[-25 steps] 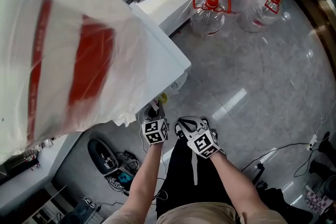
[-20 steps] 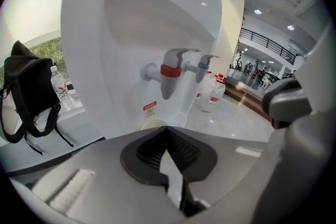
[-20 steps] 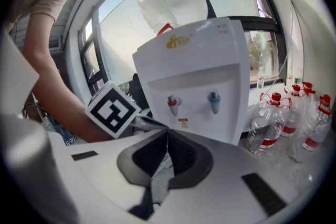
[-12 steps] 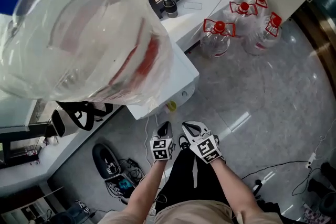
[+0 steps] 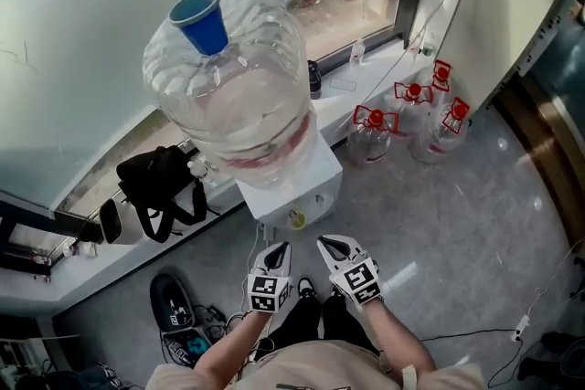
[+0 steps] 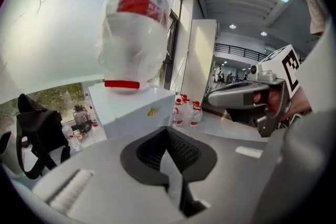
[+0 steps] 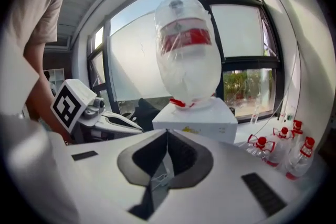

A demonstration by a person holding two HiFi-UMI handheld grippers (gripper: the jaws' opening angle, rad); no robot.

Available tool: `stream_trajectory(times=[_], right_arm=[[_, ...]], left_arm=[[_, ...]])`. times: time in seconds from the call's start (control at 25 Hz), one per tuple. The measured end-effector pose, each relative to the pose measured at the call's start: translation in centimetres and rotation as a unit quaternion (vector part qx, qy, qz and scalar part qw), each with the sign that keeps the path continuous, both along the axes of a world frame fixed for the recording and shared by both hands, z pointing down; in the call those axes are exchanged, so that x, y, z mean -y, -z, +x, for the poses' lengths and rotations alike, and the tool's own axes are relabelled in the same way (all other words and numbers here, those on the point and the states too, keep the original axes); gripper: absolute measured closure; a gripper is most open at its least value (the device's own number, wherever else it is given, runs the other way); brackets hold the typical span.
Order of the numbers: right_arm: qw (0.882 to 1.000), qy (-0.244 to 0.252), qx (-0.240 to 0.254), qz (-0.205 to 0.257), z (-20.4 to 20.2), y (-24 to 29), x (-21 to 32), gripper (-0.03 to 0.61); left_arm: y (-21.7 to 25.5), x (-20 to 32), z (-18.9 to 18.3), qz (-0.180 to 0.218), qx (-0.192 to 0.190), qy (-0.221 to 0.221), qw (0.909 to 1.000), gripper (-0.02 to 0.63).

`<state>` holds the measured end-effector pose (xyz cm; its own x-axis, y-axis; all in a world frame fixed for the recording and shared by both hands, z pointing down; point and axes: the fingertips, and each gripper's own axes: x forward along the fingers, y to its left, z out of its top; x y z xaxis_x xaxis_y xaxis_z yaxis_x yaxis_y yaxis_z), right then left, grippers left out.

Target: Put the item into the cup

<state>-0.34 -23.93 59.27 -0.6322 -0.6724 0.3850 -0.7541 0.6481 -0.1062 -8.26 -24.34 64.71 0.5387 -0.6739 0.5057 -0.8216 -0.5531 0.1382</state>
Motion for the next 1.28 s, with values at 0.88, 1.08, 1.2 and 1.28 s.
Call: stream_trajectory(times=[0.88,1.08,1.2,1.28], right_arm=[[0.987,-0.025,0.048,0.153,1.2,22.5,-0.9,0.568],[0.983,-0.044,0.059,0.168,2.2,24.6,-0.2,0.567],[0.982,-0.052,0.057,0.17,2.7,24.7,-0.3,0.568],[0.982,-0.054,0.054,0.17,2.7,24.7,-0.5,0.568]], left_arm=[[26.2,1.3,-0.4,0.149,-0.116,0.003,0.982,0.606],[27.8,2.2,-0.7,0.176,-0.087,-0.001,0.9805,0.606],[28.4,2.4,-0.9,0.184,-0.079,-0.002,0.9797,0.606],[28.6,2.3,-1.0,0.185,-0.079,-0.004,0.9796,0.606]])
